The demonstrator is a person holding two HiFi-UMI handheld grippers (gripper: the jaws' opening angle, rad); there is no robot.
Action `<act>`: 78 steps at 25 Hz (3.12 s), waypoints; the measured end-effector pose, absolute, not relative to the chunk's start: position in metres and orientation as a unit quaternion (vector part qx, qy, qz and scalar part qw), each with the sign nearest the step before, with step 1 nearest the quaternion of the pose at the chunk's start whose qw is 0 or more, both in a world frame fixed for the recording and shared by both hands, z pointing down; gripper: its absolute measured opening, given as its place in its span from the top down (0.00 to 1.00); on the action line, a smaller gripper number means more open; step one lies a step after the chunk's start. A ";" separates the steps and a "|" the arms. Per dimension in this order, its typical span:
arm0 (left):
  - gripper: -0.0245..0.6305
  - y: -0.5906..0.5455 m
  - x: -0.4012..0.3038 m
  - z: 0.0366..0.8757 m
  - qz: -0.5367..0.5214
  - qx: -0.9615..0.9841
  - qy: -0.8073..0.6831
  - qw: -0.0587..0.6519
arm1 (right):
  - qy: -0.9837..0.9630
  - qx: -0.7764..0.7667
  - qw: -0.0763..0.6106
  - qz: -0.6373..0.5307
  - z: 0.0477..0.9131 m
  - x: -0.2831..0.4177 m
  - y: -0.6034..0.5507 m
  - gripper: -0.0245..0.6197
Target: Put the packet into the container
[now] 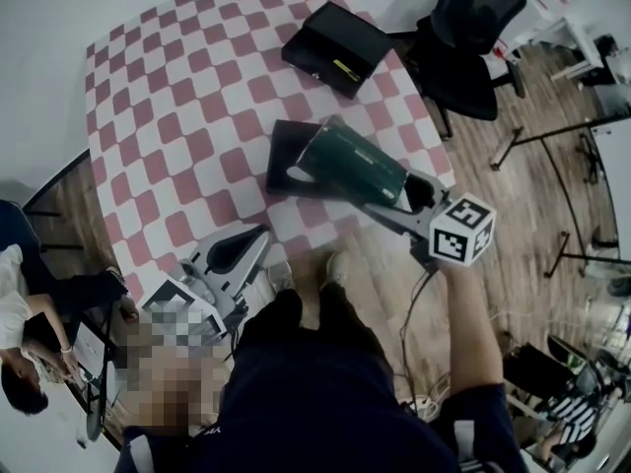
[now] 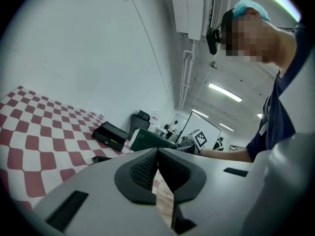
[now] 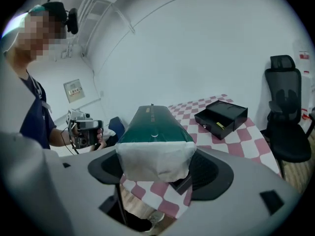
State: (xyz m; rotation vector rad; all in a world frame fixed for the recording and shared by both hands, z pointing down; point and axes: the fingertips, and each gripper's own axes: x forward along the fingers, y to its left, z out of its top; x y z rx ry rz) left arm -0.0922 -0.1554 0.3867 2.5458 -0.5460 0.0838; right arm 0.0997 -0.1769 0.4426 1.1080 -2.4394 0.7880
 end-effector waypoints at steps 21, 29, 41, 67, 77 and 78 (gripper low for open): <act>0.92 -0.174 -0.054 0.422 0.045 0.913 -0.273 0.299 | -0.857 0.226 0.441 0.139 0.555 0.062 -0.228 0.34; 0.92 -0.177 -0.048 0.427 0.046 0.910 -0.279 0.304 | -0.833 0.215 0.504 0.076 0.586 0.054 -0.233 0.34; 0.92 -0.181 -0.043 0.432 0.046 0.910 -0.268 0.312 | -0.853 0.197 0.459 0.149 0.586 0.060 -0.231 0.28; 0.92 -0.200 -0.006 0.379 0.054 0.938 -0.237 0.248 | -0.890 0.414 0.052 0.183 0.359 0.135 -0.233 0.93; 0.92 -0.196 0.009 0.353 0.050 0.947 -0.228 0.220 | -0.886 0.429 0.031 0.171 0.335 0.140 -0.205 0.94; 0.92 -0.195 0.009 0.351 0.050 0.948 -0.230 0.216 | -0.886 0.429 0.030 0.175 0.336 0.140 -0.202 0.94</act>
